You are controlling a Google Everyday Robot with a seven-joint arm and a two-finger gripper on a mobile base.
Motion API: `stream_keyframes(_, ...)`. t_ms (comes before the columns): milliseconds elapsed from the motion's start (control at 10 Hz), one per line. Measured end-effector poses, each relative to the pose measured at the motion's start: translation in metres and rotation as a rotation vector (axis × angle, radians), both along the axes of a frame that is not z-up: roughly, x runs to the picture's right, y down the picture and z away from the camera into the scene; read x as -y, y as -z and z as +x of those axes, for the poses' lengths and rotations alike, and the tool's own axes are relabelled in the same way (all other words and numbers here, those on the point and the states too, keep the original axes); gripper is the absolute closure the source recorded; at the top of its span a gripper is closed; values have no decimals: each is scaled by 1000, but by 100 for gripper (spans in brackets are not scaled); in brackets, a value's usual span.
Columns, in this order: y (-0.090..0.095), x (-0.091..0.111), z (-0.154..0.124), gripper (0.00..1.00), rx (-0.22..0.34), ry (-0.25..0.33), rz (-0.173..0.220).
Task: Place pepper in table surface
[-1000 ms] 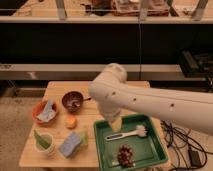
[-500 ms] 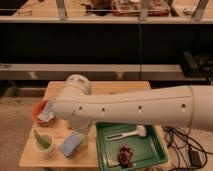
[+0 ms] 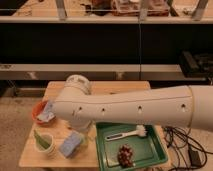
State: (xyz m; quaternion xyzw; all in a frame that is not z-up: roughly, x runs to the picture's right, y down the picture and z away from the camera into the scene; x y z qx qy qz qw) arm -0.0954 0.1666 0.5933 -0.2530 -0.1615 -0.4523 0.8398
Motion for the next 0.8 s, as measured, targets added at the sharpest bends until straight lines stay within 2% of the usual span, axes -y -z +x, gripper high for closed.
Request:
stream_keyframes(100,-6,2,-6,35,58,29,-2)
stream_keyframes(200,-19,8,-20,35,150,94,2)
stream_keyframes(300,-27,12,-32,35,203,135,7)
stream_keyframes(500,-42,24,-86,35,353,274,37)
stream_keyframes(700,-46,32,-132,35,456,378,61)
stream_keyframes(800,-49,36,-166,35,537,450,78)
